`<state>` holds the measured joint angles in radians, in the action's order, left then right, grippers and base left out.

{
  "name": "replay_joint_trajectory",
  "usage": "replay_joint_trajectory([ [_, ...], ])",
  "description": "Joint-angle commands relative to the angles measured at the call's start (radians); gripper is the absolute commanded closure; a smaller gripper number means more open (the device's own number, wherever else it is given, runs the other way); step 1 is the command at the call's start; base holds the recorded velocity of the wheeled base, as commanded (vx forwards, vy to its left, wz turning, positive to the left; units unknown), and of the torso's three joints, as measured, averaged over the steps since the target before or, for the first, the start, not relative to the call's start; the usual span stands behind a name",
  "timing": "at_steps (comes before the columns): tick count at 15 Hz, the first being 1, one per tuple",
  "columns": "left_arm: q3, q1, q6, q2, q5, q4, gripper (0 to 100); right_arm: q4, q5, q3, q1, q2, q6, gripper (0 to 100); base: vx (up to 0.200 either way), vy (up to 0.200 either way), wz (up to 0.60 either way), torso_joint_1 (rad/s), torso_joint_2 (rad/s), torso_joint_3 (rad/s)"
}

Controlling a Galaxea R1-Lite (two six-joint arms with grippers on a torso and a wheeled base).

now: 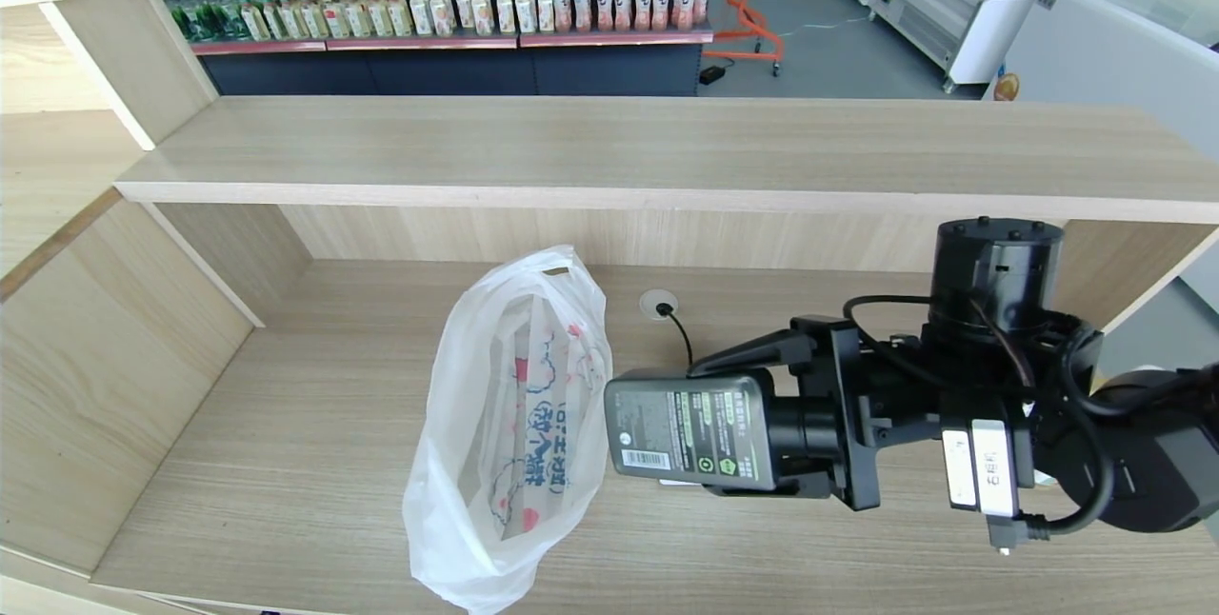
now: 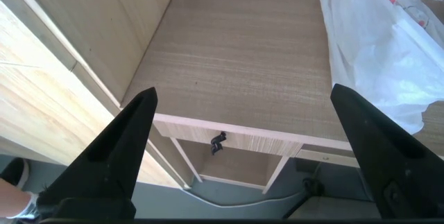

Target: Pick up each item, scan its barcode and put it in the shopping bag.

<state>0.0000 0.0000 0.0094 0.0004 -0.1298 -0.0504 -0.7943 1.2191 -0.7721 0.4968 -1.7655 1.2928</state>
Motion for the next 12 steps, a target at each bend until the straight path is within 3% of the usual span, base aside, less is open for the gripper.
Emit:
replay_joint_trajectory([
  [1, 0.000, 0.000, 0.000, 0.000, -0.001, 0.000, 0, 0.000, 0.000, -0.006, 0.000, -0.011, 0.000, 100, 0.000, 0.000, 0.00, 0.000, 0.00, 0.000],
  [12, 0.000, 0.000, 0.000, 0.001, -0.001, 0.000, 0, 0.000, -0.003, -0.102, -0.007, -0.026, -0.032, 100, 0.000, 0.000, 0.00, 0.000, 0.00, 0.000],
])
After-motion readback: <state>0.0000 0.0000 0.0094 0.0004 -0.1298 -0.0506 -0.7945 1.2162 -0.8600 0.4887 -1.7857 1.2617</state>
